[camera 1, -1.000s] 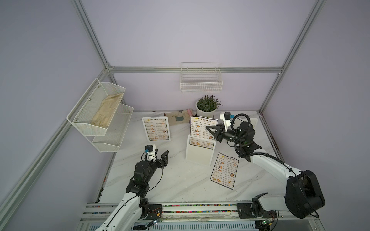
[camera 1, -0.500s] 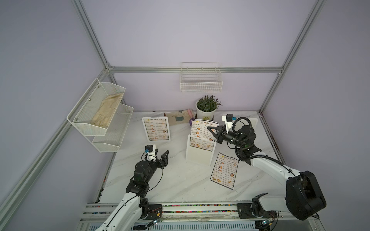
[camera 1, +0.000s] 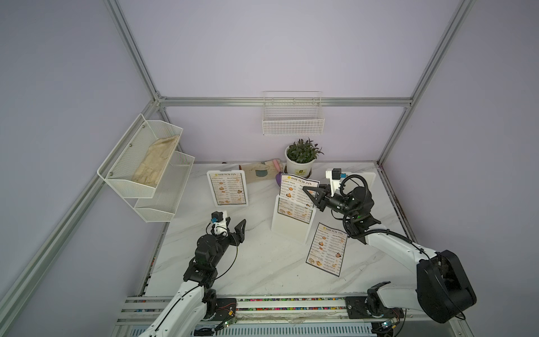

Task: Insert the menus into the narrow rack
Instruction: Insert the menu into the narrow rack.

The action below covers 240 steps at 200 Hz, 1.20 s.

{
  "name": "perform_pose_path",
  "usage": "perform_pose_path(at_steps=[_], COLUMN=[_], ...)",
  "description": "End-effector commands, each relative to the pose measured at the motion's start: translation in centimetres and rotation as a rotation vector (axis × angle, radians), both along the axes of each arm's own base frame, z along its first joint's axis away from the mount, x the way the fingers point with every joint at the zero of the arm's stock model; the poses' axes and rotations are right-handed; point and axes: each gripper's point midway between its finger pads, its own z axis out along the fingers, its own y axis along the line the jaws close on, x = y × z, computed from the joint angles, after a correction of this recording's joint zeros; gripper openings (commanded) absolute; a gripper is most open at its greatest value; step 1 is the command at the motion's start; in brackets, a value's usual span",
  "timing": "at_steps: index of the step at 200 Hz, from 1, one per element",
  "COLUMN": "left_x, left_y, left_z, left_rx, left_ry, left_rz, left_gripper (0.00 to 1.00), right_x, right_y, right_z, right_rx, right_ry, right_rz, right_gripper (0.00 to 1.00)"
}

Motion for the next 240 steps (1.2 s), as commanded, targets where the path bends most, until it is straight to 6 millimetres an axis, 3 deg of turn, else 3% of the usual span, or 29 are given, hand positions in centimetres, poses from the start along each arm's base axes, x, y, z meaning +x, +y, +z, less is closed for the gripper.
perform_pose_path(at_steps=[1, 52, 150, 169, 207, 240], left_x=[0.1, 0.1, 0.1, 0.1, 0.1, 0.1], left_y=[-0.1, -0.1, -0.1, -0.1, -0.1, -0.1], left_z=[1.0, 1.0, 1.0, 1.0, 1.0, 1.0], left_rx=[-0.001, -0.001, -0.001, -0.001, 0.000, -0.001], left_ry=[-0.046, -0.045, -0.045, -0.044, -0.045, -0.045], left_rz=[-0.007, -0.008, -0.011, -0.009, -0.009, -0.009], left_gripper=[0.75, 0.75, 0.75, 0.75, 0.75, 0.75], right_x=[0.0, 0.7, 0.5, 0.6, 0.6, 0.6], right_y=[-0.6, -0.3, -0.4, -0.4, -0.6, -0.9], right_z=[3.3, 1.6, -1.5, -1.3, 0.2, 1.2], right_rx=[0.027, 0.012, 0.032, 0.027, 0.024, 0.014], right_ry=[-0.077, -0.044, 0.000, -0.003, -0.025, -0.039], right_rz=[-0.036, -0.038, -0.035, -0.036, -0.054, -0.068], right_gripper=[0.22, 0.00, 0.00, 0.00, 0.18, 0.19])
